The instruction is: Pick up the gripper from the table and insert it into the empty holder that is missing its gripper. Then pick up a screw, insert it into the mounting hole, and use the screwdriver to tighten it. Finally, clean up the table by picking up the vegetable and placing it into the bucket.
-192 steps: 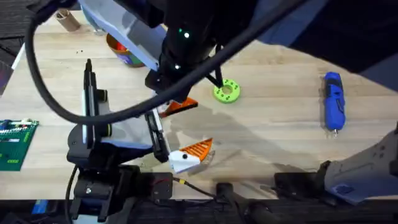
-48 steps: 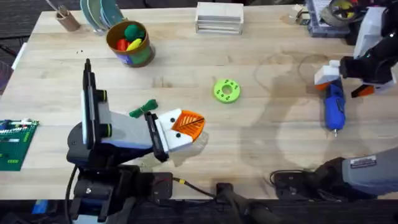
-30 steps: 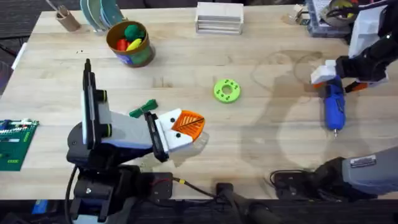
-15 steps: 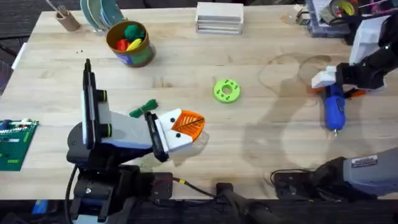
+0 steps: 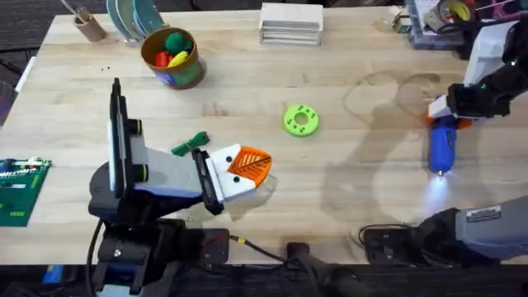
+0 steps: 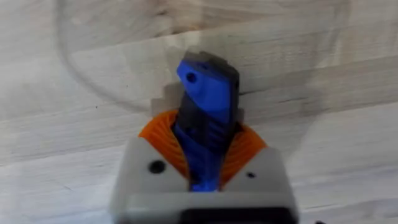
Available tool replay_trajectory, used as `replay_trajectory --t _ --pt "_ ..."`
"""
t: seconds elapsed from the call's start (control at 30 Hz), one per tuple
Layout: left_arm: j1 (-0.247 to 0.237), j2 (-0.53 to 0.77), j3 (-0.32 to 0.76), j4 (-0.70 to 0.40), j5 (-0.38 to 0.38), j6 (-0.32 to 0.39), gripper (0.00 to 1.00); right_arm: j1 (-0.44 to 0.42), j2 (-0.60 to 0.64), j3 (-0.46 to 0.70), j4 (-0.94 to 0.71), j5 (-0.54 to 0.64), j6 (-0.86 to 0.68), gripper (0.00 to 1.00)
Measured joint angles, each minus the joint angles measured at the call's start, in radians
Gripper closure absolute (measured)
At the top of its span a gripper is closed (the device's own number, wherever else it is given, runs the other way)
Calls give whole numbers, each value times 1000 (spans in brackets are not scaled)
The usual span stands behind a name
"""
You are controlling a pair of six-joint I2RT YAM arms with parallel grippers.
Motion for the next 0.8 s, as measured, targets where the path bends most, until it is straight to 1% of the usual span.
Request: replay_trajectory --t 0.07,0.1,0.43,0.53,0.63,0.8 --pt "0 0 0 0 0 0 984 -2 0 -3 -1 3 -1 957" --pt "0 0 0 0 0 0 984 -3 0 -4 -1 2 1 978" --pt "0 0 0 0 0 0 984 -3 0 -4 -5 3 2 972" --pt "0 0 0 0 0 0 984 -3 -17 -4 -14 3 3 972" --pt "0 0 0 0 0 0 984 -3 -73 -4 -12 3 10 972" --pt "0 0 0 0 0 0 984 -3 -223 -4 -11 3 18 972"
